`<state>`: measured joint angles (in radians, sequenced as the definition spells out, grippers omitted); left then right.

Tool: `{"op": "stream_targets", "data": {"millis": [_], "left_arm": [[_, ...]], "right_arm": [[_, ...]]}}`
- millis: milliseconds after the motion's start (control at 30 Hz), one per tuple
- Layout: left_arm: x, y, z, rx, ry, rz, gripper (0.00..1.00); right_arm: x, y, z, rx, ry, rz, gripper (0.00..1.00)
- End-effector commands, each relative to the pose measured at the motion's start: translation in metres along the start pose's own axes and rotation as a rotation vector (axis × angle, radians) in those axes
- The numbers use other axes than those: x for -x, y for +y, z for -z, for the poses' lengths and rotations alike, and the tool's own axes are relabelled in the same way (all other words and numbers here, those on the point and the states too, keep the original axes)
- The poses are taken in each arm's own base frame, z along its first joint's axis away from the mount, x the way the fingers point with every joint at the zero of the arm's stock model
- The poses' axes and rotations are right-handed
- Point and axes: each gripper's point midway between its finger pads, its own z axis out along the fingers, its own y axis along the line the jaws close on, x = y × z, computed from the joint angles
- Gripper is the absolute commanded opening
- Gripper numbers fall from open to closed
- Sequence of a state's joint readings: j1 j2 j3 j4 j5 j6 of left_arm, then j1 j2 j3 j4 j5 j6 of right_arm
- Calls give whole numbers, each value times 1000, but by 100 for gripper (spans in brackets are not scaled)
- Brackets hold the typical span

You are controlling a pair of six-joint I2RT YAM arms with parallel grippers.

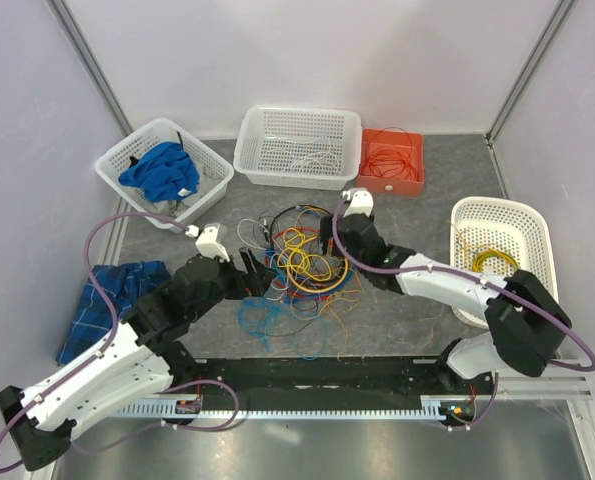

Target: Untangle the cables

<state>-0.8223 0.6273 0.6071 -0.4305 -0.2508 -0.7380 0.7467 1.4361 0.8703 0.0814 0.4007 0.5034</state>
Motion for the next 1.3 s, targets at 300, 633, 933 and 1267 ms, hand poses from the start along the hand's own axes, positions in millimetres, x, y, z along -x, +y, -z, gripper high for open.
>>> {"op": "stream_targets", "data": {"millis": [300,633,933,1267], "left_arm": [[-26,-6,-15,-29,79,104,99],[-31,0,-8,-36,70,142,100],[-26,0,-7,-30,55,131,99],[39,-14,15,-50,-156,58,99]], "right_arm": [[-56,70,28,238,17,128,83],[-126,83,9,260,230,225,67],[-73,97,59,274,62,180,0],[74,121,200,359,-275,146,0]]}}
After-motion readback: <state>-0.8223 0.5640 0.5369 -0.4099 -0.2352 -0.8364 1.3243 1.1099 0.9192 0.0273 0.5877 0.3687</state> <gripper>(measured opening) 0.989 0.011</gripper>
